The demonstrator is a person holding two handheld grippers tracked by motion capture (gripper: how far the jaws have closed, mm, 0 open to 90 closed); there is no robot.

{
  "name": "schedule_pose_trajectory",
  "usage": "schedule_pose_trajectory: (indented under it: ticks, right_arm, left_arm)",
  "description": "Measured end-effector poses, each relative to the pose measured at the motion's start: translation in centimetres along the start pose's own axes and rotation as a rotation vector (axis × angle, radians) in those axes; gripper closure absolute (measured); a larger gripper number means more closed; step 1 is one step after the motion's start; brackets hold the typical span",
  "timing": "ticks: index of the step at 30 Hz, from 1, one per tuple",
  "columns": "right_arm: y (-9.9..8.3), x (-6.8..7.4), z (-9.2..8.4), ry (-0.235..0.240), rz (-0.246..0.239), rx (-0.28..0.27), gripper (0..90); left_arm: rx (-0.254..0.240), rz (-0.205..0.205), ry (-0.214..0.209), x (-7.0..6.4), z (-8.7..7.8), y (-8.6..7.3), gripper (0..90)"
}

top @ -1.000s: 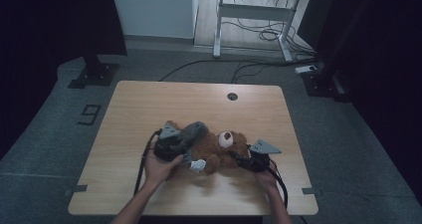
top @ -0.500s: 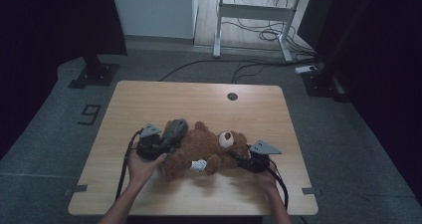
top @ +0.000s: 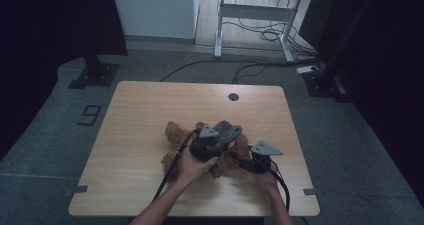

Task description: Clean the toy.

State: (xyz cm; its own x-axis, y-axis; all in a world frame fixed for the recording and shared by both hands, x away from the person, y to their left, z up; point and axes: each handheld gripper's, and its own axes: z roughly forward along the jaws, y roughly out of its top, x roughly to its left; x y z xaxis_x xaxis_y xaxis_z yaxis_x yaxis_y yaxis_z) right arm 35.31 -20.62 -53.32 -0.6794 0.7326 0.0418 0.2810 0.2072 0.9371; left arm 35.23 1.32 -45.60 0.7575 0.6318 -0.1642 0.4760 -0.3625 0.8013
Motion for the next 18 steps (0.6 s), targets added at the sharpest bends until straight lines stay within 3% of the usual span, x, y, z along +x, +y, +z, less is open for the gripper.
schedule_pose_trajectory:
  ticks: [5, 7, 8, 11, 18]
  right_arm:
    - [-0.2, 0.0, 0.0, -0.008, 0.004, -0.002, 45.8]
    - [-0.2, -0.1, 0.1, -0.009, 0.006, -0.003, 45.8]
    - [-0.2, 0.0, 0.1, -0.011, 0.008, -0.002, 45.8]
    - [-0.2, 0.0, 0.0, -0.01, 0.007, 0.0, 45.8]
    - [-0.2, 0.0, 0.1, -0.011, 0.019, -0.006, 45.9]
  left_arm:
    - [0.001, 0.005, 0.005, -0.2, 0.6, -1.3, 75.8]
    - [0.008, 0.007, 0.027, 0.3, 0.3, -1.8, 75.9]
    - [0.012, 0.006, 0.048, 0.9, -0.2, -2.2, 76.0]
    - [0.008, 0.004, 0.058, 1.8, -1.1, -2.7, 76.1]
    - [-0.044, -0.061, 0.085, 4.6, -4.6, -3.0, 76.4]
